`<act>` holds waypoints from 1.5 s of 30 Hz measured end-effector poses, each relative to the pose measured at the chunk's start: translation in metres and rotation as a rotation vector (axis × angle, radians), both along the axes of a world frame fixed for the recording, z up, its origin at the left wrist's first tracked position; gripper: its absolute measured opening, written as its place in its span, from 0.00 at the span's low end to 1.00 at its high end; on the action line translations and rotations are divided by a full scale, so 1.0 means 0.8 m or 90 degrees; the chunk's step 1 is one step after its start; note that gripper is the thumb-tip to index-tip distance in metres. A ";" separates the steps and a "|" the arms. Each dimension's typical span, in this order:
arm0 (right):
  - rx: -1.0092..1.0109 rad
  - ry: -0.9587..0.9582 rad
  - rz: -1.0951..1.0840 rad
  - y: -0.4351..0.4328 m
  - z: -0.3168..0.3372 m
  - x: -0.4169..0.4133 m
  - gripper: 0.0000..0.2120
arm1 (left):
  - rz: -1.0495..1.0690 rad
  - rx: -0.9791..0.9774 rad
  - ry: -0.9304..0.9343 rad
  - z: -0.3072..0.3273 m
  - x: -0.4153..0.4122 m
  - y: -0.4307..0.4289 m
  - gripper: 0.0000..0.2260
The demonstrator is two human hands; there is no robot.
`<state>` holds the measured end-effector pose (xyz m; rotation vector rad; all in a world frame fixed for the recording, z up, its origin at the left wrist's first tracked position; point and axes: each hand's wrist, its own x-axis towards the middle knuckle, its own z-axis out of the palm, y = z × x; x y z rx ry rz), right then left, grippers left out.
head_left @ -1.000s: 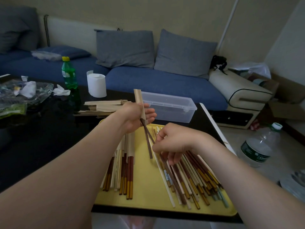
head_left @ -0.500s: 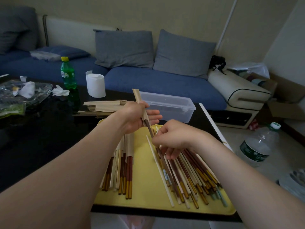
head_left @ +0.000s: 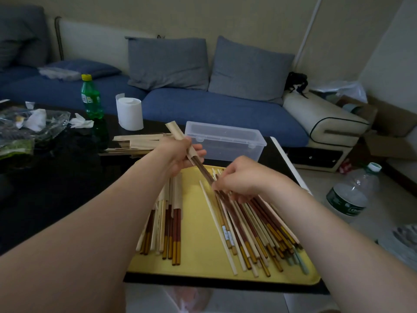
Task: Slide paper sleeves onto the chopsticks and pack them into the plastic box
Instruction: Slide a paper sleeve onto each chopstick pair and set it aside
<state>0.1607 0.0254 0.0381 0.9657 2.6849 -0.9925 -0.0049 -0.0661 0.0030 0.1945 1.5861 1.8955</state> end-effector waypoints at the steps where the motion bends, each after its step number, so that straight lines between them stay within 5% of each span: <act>1: -0.018 -0.029 0.011 0.002 0.002 0.001 0.07 | 0.015 0.010 -0.003 -0.001 -0.002 0.001 0.08; 7: -0.148 -0.022 0.051 0.007 0.003 0.009 0.05 | -0.007 0.041 -0.017 0.001 -0.001 -0.002 0.10; 14: -0.190 0.126 -0.063 0.004 -0.010 -0.002 0.27 | -0.138 -0.014 -0.004 0.010 0.013 -0.010 0.12; 20: -0.196 0.115 -0.015 0.000 -0.011 -0.003 0.19 | -0.131 -0.078 0.012 0.009 0.004 -0.015 0.15; 22: -0.185 0.090 0.033 -0.003 -0.010 -0.006 0.08 | -0.121 -0.211 0.126 0.009 0.002 -0.019 0.14; 27: -0.288 -0.068 0.074 -0.034 -0.014 -0.021 0.11 | 0.011 -0.595 0.563 0.004 -0.007 -0.029 0.13; 33: -0.312 -0.145 0.102 -0.067 -0.030 -0.049 0.16 | -0.003 -0.721 0.656 -0.017 -0.034 -0.040 0.20; 38: -0.162 -0.166 0.131 -0.068 -0.032 -0.066 0.10 | -0.034 -0.805 0.744 -0.033 -0.055 -0.040 0.26; 45: 0.061 0.023 0.089 -0.045 -0.055 -0.091 0.15 | -0.125 -0.820 0.814 -0.047 -0.081 -0.029 0.21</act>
